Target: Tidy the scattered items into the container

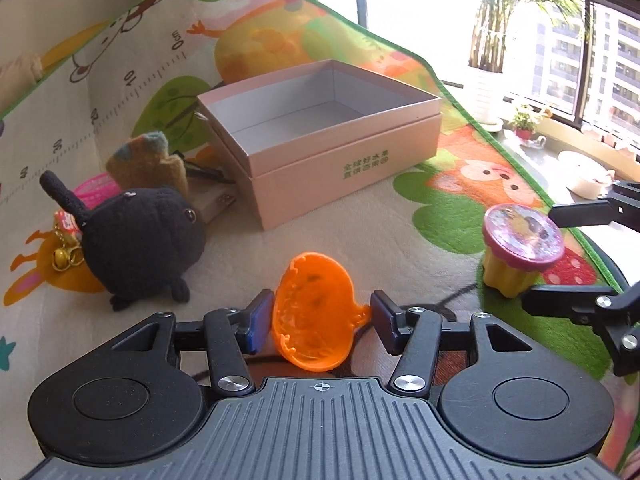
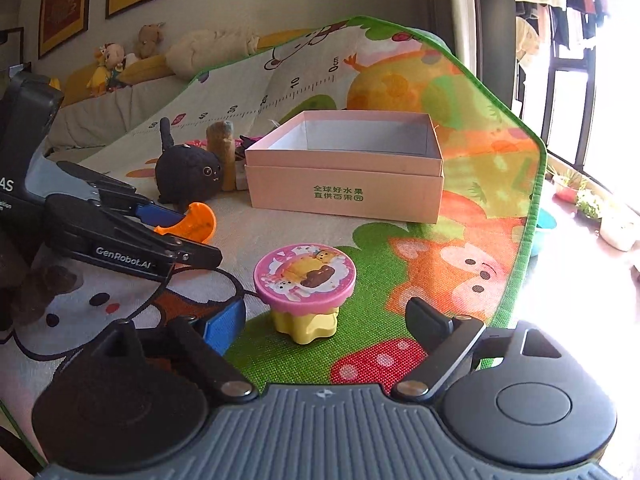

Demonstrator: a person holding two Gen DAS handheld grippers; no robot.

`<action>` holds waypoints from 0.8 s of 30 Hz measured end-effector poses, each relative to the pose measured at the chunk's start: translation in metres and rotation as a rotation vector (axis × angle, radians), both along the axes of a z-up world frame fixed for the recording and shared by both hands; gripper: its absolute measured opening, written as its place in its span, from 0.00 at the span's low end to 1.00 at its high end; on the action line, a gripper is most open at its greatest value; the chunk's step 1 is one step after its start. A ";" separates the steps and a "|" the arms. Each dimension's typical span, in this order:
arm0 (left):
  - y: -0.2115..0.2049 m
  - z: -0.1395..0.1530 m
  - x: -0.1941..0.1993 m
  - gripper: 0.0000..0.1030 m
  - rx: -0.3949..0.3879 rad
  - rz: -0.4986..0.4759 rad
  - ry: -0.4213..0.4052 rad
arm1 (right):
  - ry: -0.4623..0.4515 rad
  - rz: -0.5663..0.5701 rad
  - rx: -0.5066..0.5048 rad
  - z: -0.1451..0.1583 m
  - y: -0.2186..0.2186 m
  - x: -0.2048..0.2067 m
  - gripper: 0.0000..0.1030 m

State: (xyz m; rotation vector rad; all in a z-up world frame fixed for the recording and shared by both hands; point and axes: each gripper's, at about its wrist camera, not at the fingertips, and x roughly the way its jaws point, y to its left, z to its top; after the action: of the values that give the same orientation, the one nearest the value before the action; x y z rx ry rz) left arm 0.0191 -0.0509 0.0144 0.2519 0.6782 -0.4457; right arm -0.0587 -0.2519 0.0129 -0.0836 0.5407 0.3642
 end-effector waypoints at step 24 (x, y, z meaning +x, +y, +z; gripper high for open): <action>-0.008 0.003 0.004 0.95 -0.155 0.249 0.061 | 0.089 -0.015 -0.007 -0.017 0.011 -0.003 1.00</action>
State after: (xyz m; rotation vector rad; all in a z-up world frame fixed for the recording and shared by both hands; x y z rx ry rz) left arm 0.0230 -0.0586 0.0170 0.0060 0.7200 -0.2659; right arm -0.0612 -0.2413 -0.0036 -0.0704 0.6307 0.3524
